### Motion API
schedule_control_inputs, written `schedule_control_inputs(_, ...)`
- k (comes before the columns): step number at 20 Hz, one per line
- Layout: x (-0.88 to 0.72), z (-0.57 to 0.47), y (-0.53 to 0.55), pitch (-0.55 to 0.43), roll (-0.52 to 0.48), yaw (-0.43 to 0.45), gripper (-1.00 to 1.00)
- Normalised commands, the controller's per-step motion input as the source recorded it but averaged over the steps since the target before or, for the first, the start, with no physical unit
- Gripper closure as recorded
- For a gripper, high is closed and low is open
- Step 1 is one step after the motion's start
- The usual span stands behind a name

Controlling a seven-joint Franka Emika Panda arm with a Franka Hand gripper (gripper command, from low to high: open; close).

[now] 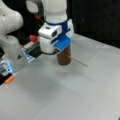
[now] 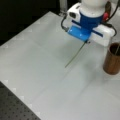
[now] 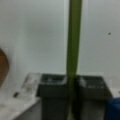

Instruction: Flower insertion into a vase

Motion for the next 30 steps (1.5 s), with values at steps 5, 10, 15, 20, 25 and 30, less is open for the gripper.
schedule_control_inputs(5,-0.58,-0.09,0.37,-0.162,0.097,-0.14,1.0)
schedule_control_inputs(10,-0.45,-0.09,0.16,-0.117,0.145,-0.125,1.0)
schedule_control_inputs(15,-0.4,-0.08,0.09,-0.071,0.152,-0.103,1.0)
schedule_control_inputs(20,-0.44,0.01,0.14,-0.018,0.153,-0.106,1.0)
schedule_control_inputs(25,-0.41,0.02,0.17,-0.007,0.121,-0.104,1.0)
schedule_control_inputs(30,-0.37,0.02,0.18,0.031,0.08,-0.097,1.0)
